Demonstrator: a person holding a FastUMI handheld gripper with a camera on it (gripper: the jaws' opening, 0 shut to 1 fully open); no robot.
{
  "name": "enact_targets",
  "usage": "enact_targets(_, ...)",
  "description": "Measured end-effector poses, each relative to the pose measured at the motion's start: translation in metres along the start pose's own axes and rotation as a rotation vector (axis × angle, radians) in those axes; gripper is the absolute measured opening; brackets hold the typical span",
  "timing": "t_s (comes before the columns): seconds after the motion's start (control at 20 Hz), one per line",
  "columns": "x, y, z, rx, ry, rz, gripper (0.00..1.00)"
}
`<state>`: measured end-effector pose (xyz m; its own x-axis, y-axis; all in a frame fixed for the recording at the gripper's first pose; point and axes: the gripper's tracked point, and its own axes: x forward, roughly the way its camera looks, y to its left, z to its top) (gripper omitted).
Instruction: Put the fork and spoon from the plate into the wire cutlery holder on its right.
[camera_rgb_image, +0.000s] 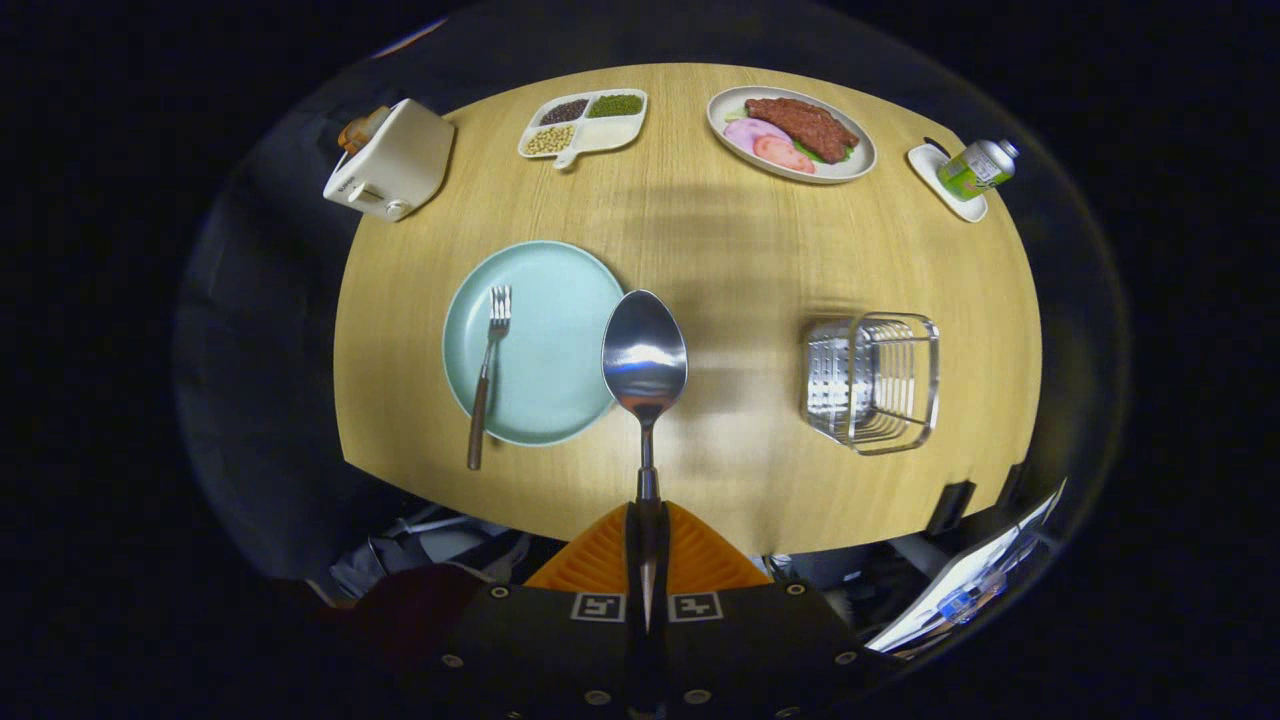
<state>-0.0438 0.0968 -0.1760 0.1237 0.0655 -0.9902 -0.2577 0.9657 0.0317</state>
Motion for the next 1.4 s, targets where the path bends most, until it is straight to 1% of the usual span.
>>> enact_targets(0.2,-0.014,-0.064,-0.020,-0.025,0.093,-0.078,0.01)
enact_targets(0.35,-0.011,-0.097,-0.027,0.009,0.150,-0.102,0.01)
enact_targets(0.45,-0.008,-0.112,-0.029,0.027,0.192,-0.098,0.01)
enact_targets(0.55,-0.005,-0.120,-0.028,0.027,0.239,-0.085,0.01)
enact_targets(0.65,-0.003,-0.127,-0.027,0.002,0.278,-0.067,0.02)
enact_targets(0.8,0.001,-0.132,-0.020,-0.017,0.347,-0.060,0.02)
enact_targets(1.0,0.009,-0.135,-0.004,-0.047,0.386,-0.058,0.03)
enact_targets(1.1,0.014,-0.135,0.003,-0.060,0.393,-0.055,0.03)
enact_targets(1.25,0.020,-0.133,0.018,-0.046,0.370,-0.048,0.04)
enact_targets(1.4,0.019,-0.134,0.022,-0.047,0.355,-0.048,0.10)
